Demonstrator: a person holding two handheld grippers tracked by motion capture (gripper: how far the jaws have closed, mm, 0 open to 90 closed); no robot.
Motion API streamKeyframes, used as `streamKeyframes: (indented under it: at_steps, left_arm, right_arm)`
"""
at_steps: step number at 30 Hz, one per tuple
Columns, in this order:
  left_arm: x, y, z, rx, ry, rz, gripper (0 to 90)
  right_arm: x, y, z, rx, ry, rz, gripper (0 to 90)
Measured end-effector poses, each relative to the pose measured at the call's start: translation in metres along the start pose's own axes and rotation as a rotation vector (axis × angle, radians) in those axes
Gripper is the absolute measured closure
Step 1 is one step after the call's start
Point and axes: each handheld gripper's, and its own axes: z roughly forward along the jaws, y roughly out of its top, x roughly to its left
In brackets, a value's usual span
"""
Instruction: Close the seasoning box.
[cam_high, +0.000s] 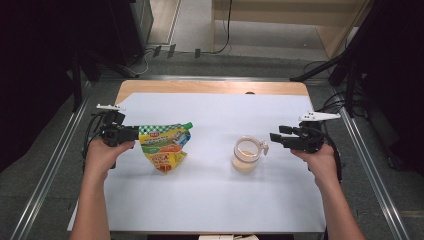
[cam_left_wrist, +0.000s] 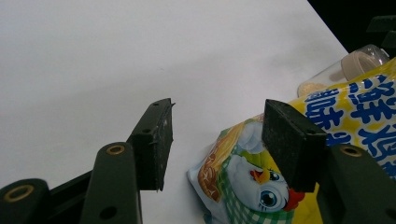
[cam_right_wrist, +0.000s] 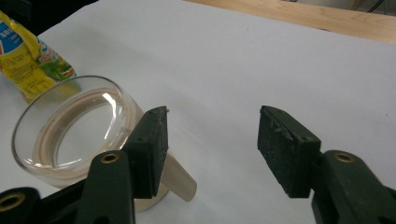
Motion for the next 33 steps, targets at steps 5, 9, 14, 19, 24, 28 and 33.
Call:
streamKeyframes:
  at_steps: [5, 9, 14, 19, 24, 28, 33]
  left_arm:
    - [0.000, 0.000, 0.001, 0.004, 0.015, -0.007, 43.6]
    - [0.001, -0.001, 0.001, 0.001, 0.017, -0.012, 43.6]
    - [0.002, -0.001, 0.000, -0.001, 0.019, -0.017, 43.5]
    - [0.003, -0.002, 0.001, 0.000, 0.017, -0.019, 43.4]
    - [0.005, -0.002, 0.002, -0.004, 0.020, -0.037, 42.7]
    - [0.007, -0.003, 0.002, -0.009, 0.025, -0.047, 42.4]
    - [0.008, -0.003, 0.003, -0.007, 0.028, -0.049, 42.3]
  right_arm:
    - [-0.005, -0.007, 0.003, -0.020, -0.062, -0.036, 36.2]
    - [-0.011, -0.012, 0.007, -0.006, -0.091, -0.042, 31.4]
    - [-0.019, -0.019, 0.009, -0.002, -0.096, -0.027, 27.9]
    - [-0.029, -0.025, 0.008, 0.007, -0.113, 0.008, 26.8]
    - [-0.035, -0.030, 0.009, 0.022, -0.133, 0.030, 26.8]
    - [-0.038, -0.034, 0.012, 0.048, -0.144, 0.036, 26.4]
    - [-0.040, -0.036, 0.014, 0.074, -0.156, 0.037, 25.7]
